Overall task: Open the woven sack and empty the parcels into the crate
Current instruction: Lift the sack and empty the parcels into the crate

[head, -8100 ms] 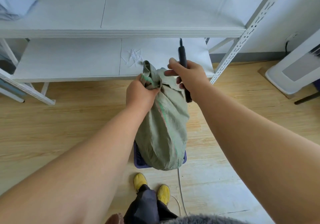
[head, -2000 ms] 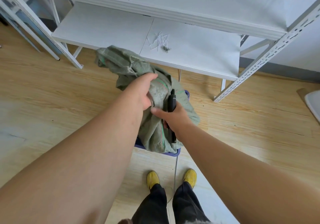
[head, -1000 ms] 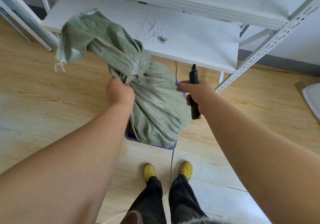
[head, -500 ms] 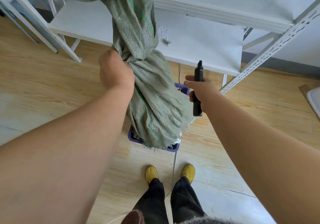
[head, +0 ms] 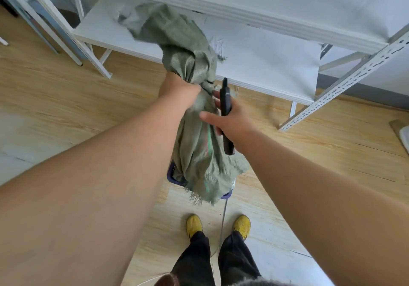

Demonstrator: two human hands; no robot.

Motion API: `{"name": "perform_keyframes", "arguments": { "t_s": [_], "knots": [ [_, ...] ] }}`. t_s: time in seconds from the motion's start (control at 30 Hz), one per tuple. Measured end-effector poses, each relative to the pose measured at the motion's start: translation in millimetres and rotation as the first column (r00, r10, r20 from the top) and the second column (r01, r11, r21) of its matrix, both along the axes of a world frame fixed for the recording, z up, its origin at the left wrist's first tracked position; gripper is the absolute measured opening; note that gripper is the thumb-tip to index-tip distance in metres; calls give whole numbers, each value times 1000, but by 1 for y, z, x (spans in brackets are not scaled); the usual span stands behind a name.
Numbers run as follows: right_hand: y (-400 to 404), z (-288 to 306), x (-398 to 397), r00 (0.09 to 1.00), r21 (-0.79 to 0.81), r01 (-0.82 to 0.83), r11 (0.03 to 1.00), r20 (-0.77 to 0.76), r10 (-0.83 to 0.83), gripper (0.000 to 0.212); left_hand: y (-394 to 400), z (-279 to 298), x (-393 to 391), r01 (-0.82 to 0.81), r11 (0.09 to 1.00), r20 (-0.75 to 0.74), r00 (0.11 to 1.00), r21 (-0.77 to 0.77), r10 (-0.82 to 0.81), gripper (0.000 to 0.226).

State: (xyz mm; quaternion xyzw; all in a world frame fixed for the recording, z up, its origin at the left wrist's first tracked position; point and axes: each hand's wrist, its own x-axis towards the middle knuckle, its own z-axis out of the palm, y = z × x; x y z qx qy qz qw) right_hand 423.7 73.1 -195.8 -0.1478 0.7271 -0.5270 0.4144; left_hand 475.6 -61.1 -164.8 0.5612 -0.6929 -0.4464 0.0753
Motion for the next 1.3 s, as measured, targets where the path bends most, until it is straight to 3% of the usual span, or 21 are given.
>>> {"name": "perform_keyframes", "arguments": {
  "t_s": [0.07, 0.1, 0.2, 0.27, 0.33, 0.4, 0.5, 0.53, 0.63, 0.7, 0.87, 1.13, 1.3],
  "knots": [
    [-8, 1, 7, 1000, 23, -26, 999, -15, 26, 54, 4, 3, -1, 47, 968, -155, 988, 247, -9, 38],
    [-9, 0, 8, 1000, 35, -3, 999, -7, 3, 49, 7, 6, 1, 145, 924, -216, 974, 354, -71, 37],
    [-5, -7, 3, 987, 19, 130, 991, 95, -132, 30, 10, 7, 11, 364, 804, -435, 888, 470, -148, 43],
    [-1, -10, -3, 969, 44, 198, 979, 140, -202, 25, 14, -2, 22, 313, 895, -459, 877, 319, -143, 48],
    [1, -12, -10, 943, 83, 268, 960, 182, -280, 23, 19, -24, 36, 225, 972, -319, 928, 73, -191, 62],
    [1, -13, -15, 913, 95, 284, 954, 276, -300, 24, 31, -48, 54, 311, 947, -171, 940, 75, -295, 86],
    [-2, -9, -16, 871, 93, 206, 974, 435, -226, 26, 53, -83, 62, 497, 867, 6, 868, -16, -497, 107],
    [-3, -7, -15, 856, 85, 163, 983, 483, -184, 25, 60, -85, 59, 450, 891, 20, 893, -54, -450, 99],
    [-1, -3, -19, 828, 35, 46, 998, 558, -58, 18, 62, -82, 46, 201, 974, -96, 973, -102, -210, 45],
    [1, -2, -25, 834, 9, 22, 1000, 551, -23, 15, 51, -74, 44, 212, 955, -18, 975, -209, -220, 30],
    [13, -6, -41, 845, 43, 222, 974, 490, -214, 36, 21, -45, 36, 261, 871, 98, 965, -417, -242, 31],
    [38, -7, -51, 831, 106, 403, 909, 373, -412, 24, -1, -24, 25, 189, 812, 153, 980, -552, -125, 31],
    [43, -7, -53, 811, 116, 465, 878, 343, -474, 28, -17, -7, 20, 131, 799, 127, 989, -587, -70, 31]
  ]
}}
